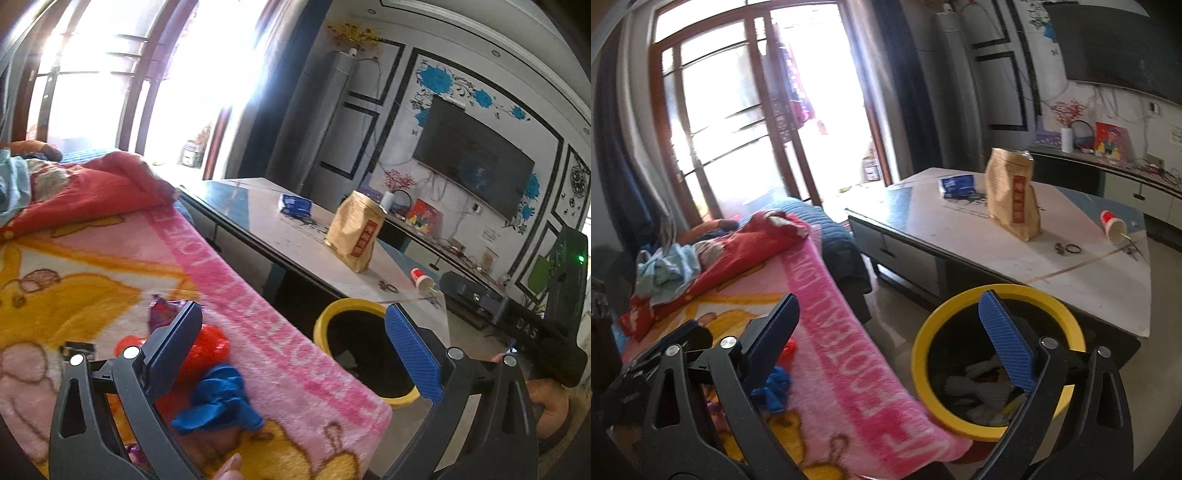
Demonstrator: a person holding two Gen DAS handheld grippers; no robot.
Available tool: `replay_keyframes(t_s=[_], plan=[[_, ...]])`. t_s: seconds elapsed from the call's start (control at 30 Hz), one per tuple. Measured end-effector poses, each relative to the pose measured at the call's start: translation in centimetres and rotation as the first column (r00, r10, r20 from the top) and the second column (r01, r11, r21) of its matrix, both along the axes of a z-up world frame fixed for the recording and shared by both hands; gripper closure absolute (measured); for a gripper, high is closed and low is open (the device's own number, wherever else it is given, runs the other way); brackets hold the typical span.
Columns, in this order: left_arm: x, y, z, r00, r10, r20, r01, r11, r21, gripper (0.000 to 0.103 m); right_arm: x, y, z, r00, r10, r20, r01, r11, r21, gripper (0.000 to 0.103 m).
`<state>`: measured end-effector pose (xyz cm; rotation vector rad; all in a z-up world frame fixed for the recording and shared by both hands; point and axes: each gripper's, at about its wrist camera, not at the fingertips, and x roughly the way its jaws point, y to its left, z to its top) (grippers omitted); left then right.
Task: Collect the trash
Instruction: 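Move both tools back over the remaining trash on the blanket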
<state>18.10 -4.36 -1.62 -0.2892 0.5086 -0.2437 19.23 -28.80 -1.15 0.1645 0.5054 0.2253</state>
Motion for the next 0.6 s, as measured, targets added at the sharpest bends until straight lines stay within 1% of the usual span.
replay_keyframes(t_s=[0.23, 0.6], plan=[[-1.3, 2.7, 0.3, 0.998, 0.061, 0.001, -0.061, 0.998, 0.017, 0.007, -0.7, 2.4, 0.0, 0.998, 0.059, 0.007, -0.059, 0.998, -0.014, 0.012], [-2.8, 6.8, 0.2, 0.991, 0.136, -0.018, -0.135, 0.990, 0.028, 0.007, -1.3, 6.2, -0.5, 0.988, 0.153, -0.020, -0.153, 0.988, -0.024, 0.012]])
